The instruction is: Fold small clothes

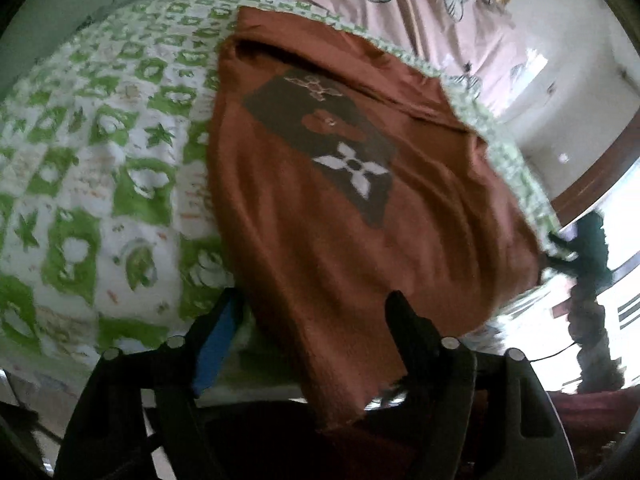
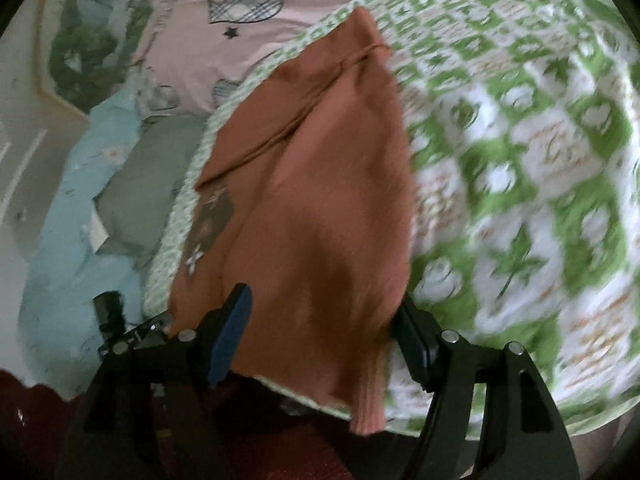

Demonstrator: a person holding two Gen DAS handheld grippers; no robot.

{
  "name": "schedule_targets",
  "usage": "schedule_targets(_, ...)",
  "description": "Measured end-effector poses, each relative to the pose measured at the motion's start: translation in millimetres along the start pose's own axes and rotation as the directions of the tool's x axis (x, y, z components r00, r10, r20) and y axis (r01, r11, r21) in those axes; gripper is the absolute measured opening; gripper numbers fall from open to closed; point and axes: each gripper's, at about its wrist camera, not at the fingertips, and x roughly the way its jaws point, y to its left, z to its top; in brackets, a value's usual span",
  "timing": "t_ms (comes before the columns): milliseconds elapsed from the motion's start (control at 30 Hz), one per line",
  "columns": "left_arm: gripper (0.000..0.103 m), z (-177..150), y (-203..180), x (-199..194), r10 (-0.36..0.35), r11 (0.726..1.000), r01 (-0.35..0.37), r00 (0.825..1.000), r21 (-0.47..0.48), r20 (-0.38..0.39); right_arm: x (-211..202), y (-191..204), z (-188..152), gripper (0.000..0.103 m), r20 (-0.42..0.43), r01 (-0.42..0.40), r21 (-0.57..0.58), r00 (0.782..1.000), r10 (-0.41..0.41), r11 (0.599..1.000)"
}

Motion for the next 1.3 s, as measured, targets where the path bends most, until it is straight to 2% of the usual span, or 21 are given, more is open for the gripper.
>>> schedule_targets(100,0.055,-5,4,5,-0.075,0.997,0.074,0.997,-0.034,-0.025,0,-2,-4,0.068,0.011,-0.051,0.000,0.999,0.051,0.999)
schedule_targets(200,0.049,-5,11,10,-0.092,0.994,0.091,0.995,-0.054,-0.034,4,-10,-3,0.058,0.021,-0.063,0.027,0.998,0.062,0.998)
schedule_targets(233,0.048,-2,11,12,-0.094,0.995,0.092,0.995,-0.047,-0.037,6,-13,-2,0.049,0.020,-0.056,0.044,0.998,0.055,0.997)
schedule_targets(267,0.043,-1,12,11,-0.090,0.995,0.089,0.995,-0.037,-0.036,8,-17,-1,0.038,0.021,-0.048,0.059,0.999,0.047,0.997)
schedule_targets(300,0.029,-1,10,11,-0.063,0.998,0.063,0.997,-0.016,-0.034,8,-19,-1,0.031,0.021,-0.041,0.065,0.999,0.040,0.997)
schedule_targets(333,0.017,1,9,12,-0.033,0.999,0.034,0.999,0.003,-0.032,9,-21,-1,0.012,0.014,-0.024,0.071,1.000,0.023,0.997)
schedule_targets(367,0.007,3,8,15,0.000,1.000,0.001,1.000,0.026,-0.031,10,-23,-2,0.008,0.007,-0.020,0.080,1.000,0.020,0.997)
schedule_targets(433,0.005,3,6,9,0.010,0.999,-0.009,1.000,0.040,-0.020,3,-24,-4,0.008,0.024,-0.046,0.083,0.999,0.044,0.996)
schedule_targets(533,0.005,3,0,-13,0.018,0.998,-0.020,0.999,0.062,0.035,-19,-23,-10,0.007,0.060,-0.100,0.069,0.994,0.096,0.993)
schedule_targets(633,0.005,4,1,-26,0.006,0.998,-0.010,0.998,0.058,0.065,-25,-24,-15,0.007,0.056,-0.095,0.067,0.994,0.092,0.993)
schedule_targets(700,0.005,5,5,-20,-0.004,0.999,0.002,0.999,0.048,0.045,-17,-27,-17,0.007,0.036,-0.108,0.075,0.994,0.105,0.991)
schedule_targets(833,0.011,3,21,8,-0.021,0.999,0.020,0.998,-0.030,-0.063,0,-32,-15,0.010,0.001,-0.073,0.103,0.997,0.073,0.992)
schedule_targets(933,0.018,2,28,14,-0.081,0.995,0.077,0.994,-0.063,-0.070,1,-32,-14,0.013,0.006,-0.084,0.103,0.996,0.084,0.991)
schedule_targets(967,0.018,3,28,15,-0.094,0.994,0.089,0.993,-0.065,-0.071,2,-32,-15,0.013,0.007,-0.084,0.100,0.996,0.084,0.991)
schedule_targets(1000,0.013,3,28,15,-0.099,0.994,0.095,0.993,-0.060,-0.066,2,-32,-15,0.013,0.010,-0.088,0.098,0.996,0.087,0.991)
schedule_targets(1033,0.006,5,25,13,-0.085,0.996,0.083,0.995,-0.040,-0.046,0,-31,-15,0.013,0.016,-0.093,0.095,0.996,0.092,0.991)
schedule_targets(1067,0.005,5,22,10,-0.071,0.997,0.070,0.997,-0.022,-0.030,-3,-30,-15,0.008,0.027,-0.103,0.092,0.994,0.101,0.990)
schedule_targets(1167,0.005,3,12,-5,-0.034,0.999,0.034,0.999,0.009,0.031,-14,-27,-17,0.008,0.074,-0.134,0.090,0.989,0.128,0.987)
schedule_targets(1300,0.005,11,2,-25,0.000,1.000,-0.002,0.993,0.015,0.119,-21,-23,-10,0.007,0.107,-0.167,0.089,0.982,0.157,0.982)
